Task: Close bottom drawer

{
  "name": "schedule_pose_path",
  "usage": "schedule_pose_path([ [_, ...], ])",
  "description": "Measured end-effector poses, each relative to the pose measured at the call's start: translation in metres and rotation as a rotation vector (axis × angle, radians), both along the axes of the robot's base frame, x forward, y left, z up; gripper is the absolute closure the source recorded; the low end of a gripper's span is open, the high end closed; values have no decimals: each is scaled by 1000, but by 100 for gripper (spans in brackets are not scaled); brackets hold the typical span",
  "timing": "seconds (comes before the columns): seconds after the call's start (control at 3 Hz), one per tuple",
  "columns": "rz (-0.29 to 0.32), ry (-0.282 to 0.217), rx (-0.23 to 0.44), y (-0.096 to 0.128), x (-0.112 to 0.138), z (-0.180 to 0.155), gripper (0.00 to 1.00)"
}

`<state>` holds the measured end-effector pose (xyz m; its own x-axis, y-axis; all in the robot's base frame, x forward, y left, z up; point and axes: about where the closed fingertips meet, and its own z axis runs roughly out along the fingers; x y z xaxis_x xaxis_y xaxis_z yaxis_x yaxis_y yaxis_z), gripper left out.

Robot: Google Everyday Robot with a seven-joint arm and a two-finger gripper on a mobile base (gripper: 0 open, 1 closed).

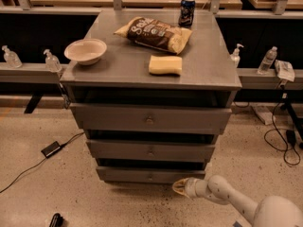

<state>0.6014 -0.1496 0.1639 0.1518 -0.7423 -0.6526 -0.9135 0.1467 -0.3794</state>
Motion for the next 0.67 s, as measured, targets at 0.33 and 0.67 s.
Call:
schedule_pose_path([
  [0.33, -3, 6, -33, -14, -30, 15, 100],
  [0.67, -14, 15, -75, -15, -59, 23, 100],
])
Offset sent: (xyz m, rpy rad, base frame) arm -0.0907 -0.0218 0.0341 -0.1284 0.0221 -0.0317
